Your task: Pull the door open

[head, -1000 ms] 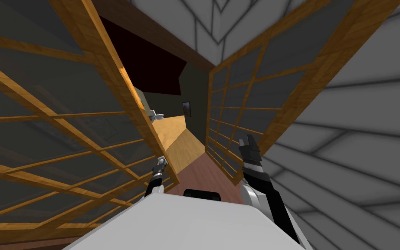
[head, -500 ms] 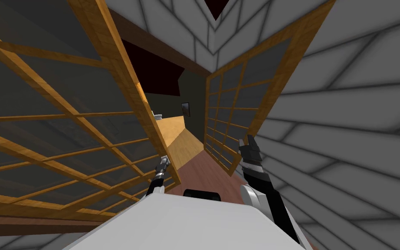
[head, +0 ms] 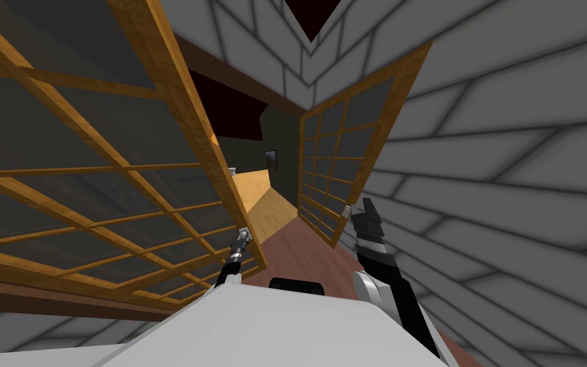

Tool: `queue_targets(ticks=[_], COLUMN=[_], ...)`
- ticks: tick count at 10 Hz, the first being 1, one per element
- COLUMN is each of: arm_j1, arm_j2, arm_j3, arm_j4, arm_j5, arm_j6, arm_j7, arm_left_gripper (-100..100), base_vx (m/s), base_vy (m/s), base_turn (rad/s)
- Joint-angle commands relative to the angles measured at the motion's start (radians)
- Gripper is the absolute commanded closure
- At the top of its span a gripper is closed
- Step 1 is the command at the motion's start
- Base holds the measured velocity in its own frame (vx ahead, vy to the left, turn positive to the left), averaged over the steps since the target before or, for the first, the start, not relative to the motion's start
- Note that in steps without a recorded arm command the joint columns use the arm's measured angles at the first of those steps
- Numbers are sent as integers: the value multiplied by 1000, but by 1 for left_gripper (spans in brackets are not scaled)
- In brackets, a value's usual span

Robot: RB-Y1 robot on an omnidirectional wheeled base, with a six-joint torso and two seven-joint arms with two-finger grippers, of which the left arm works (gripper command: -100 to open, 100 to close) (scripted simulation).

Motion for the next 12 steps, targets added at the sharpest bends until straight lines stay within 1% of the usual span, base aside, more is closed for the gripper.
queue_targets(ticks=[1,2,5,6,7,12], arm_j1=[11,16,25,28,42,73], arm_j2=[5,12,24,22,33,73], arm_j3=[-22,-40,-74,-67,-89,-145], arm_j4=[-11,-18,-32,-35,-40,-59], arm_j5=[-13,-24,-44,-40,-51,-81], arm_j6=[-3,-6,-11,-3,-11,-46], arm_j7=[15,29,55,47,67,124], arm_left_gripper=[100,100,100,100,100,100], base_vx=[-253,-242,-237,-97,-153,-209], base_vy=[33,13,7,1,18,23], base_turn=[-66,-80,-58,-18,-85,-84])
